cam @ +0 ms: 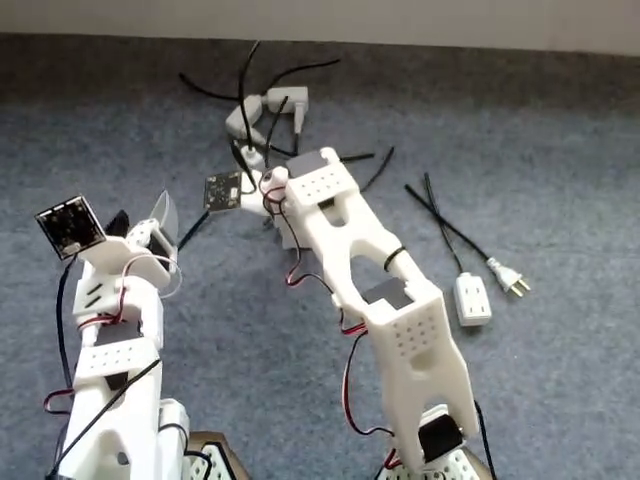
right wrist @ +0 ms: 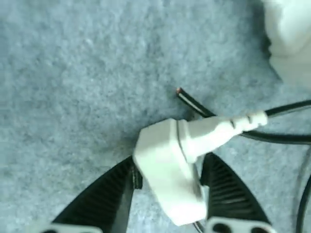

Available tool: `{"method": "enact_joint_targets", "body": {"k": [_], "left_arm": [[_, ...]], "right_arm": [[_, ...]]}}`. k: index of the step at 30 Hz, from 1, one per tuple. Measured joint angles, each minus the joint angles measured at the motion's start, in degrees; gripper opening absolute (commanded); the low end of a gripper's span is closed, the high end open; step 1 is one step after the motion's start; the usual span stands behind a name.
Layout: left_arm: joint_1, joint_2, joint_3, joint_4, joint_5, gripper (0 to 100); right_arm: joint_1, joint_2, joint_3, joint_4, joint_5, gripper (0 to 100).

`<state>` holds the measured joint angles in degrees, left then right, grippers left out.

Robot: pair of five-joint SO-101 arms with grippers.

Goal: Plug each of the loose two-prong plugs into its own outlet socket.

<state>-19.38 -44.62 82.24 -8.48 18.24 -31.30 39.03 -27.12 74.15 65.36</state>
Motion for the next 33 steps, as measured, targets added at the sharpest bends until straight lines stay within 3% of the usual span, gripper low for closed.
{"method": "enact_joint_targets", "body": {"k": [9,17,22,27,33], "left_arm": [[0.18,0.0,0.26,-1.49,0.0,25],[0.62,0.0,0.35,-1.76,0.0,25],[0.53,0.0,0.44,-1.76,0.0,25],[0.53,0.0,0.44,-1.76,0.0,25],[0.53,0.0,0.44,-1.76,0.0,25]], "right_arm": [[2.02,-6.59,-8.18,18.55,-0.62,6.7],[16.26,-10.55,-21.1,21.01,-0.62,6.7],[23.21,-8.79,-26.11,10.73,-0.62,6.7],[23.21,0.35,-26.29,-3.25,-0.62,6.3],[23.03,5.36,-26.29,-13.1,-1.67,6.4]]}}
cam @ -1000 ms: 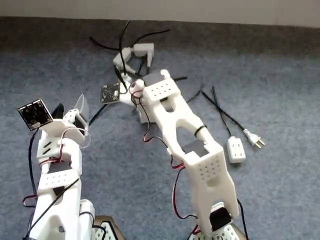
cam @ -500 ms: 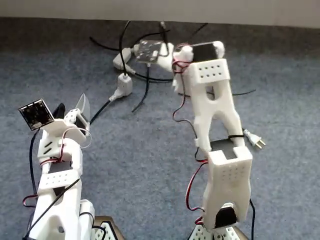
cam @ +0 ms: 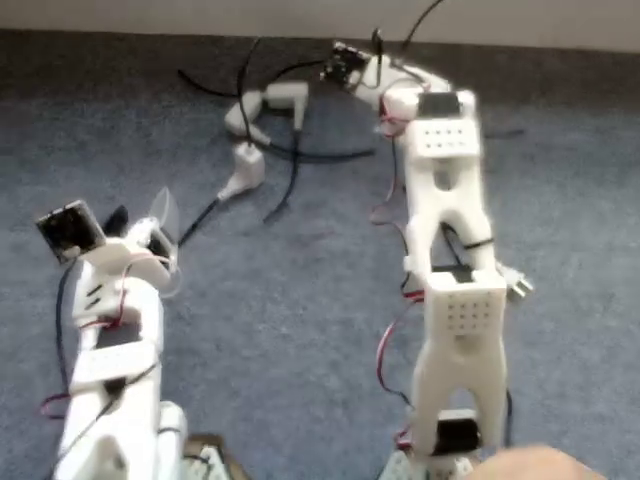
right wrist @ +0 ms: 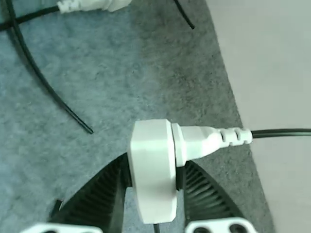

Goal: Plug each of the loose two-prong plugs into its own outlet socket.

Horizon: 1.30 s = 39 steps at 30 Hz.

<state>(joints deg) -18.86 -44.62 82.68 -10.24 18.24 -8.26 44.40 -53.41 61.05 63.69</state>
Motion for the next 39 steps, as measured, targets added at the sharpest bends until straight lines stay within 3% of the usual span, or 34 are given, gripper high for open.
{"method": "enact_joint_targets", "body": {"k": [5,12,24,28,34,39], "left_arm": [[0.0,0.0,0.0,0.0,0.0,25],[0.0,0.0,0.26,0.0,0.0,25],[0.0,0.0,0.26,0.0,0.0,25],[0.0,0.0,0.26,0.0,0.0,25],[0.0,0.0,0.26,0.0,0.0,25],[0.0,0.0,0.26,0.0,0.0,25]], "right_arm": [[0.18,1.76,-1.67,-4.75,-9.67,9.0],[0.79,1.76,-4.66,-6.15,-16.97,34.6],[4.04,1.67,-12.04,-5.19,-19.25,34.7],[8.62,1.67,-21.54,4.84,-26.29,34.7],[11.69,-5.89,-35.87,34.02,-29.27,34.7],[17.05,-15.21,-31.12,37.8,-30.42,34.7]]}}
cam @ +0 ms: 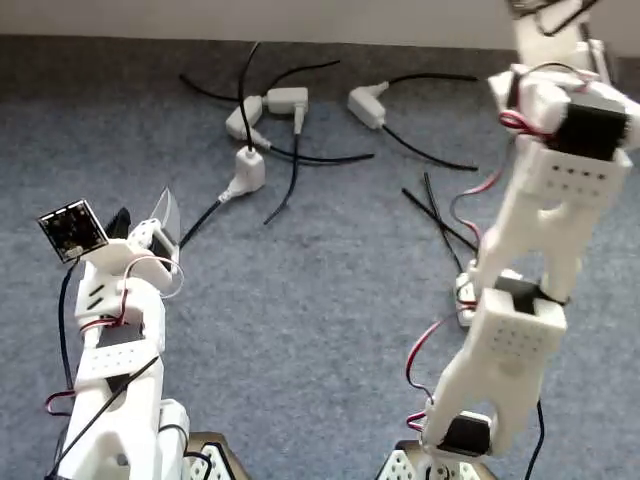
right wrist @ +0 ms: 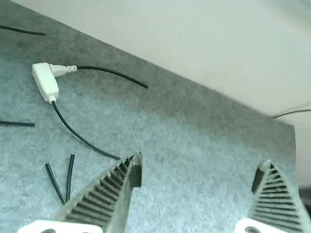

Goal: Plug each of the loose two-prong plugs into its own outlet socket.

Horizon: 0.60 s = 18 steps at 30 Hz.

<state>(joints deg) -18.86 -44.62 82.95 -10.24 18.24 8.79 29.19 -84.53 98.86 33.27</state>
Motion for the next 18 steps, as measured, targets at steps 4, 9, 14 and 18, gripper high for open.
{"method": "enact_joint_targets", "body": {"k": [4,9,14,18], "left_arm": [[0.0,0.0,0.0,0.0,0.0,25],[0.97,0.0,0.88,0.0,0.09,25],[2.02,0.0,1.23,-0.35,0.0,25],[2.02,0.0,1.23,-0.35,0.0,25]], "right_arm": [[1.49,-8.79,16.44,0.0,-2.2,34.7],[0.88,-25.58,46.77,0.0,-6.77,34.7],[-2.55,-46.42,76.31,-0.09,-7.74,34.7],[-2.55,-57.93,95.65,-3.34,-7.74,34.7]]}}
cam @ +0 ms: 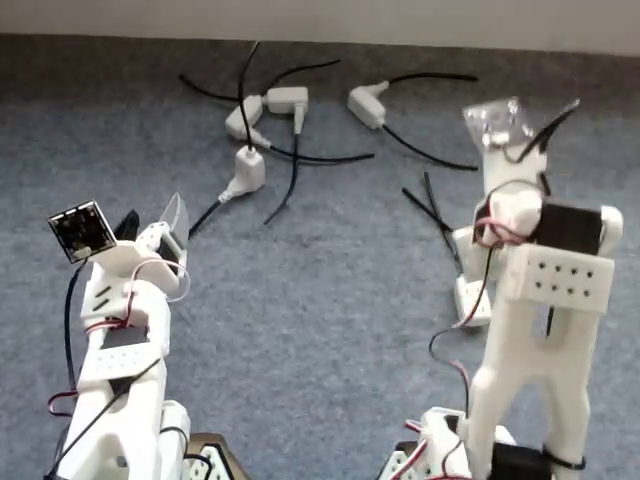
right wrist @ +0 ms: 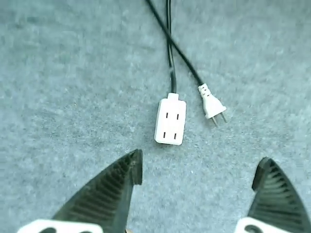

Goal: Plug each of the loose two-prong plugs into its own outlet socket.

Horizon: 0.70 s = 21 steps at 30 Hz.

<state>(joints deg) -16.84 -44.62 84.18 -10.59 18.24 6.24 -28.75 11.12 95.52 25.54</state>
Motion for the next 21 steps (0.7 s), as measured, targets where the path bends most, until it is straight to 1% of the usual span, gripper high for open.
{"method": "enact_joint_targets", "body": {"k": [4,7,11,15,18,20,21], "left_arm": [[0.0,0.0,0.0,0.0,0.0,25],[0.0,0.0,0.0,0.0,0.0,25],[0.0,0.0,0.0,0.0,0.0,25],[0.0,0.0,0.0,0.0,0.0,25],[0.0,0.0,0.0,0.0,0.0,25],[0.0,0.0,0.0,0.0,0.0,25],[0.0,0.0,0.0,0.0,0.0,25]], "right_arm": [[2.29,-2.11,15.56,-8.35,0.0,34.7],[3.69,-1.32,21.89,-14.51,0.0,34.7],[3.25,2.73,27.25,-22.07,0.0,34.7],[3.34,8.62,31.65,-32.0,0.0,34.7],[3.25,14.33,32.62,-37.89,-0.09,34.5],[3.25,18.29,32.62,-39.47,-0.09,32.0],[3.25,20.13,32.62,-39.82,-0.09,28.9]]}}
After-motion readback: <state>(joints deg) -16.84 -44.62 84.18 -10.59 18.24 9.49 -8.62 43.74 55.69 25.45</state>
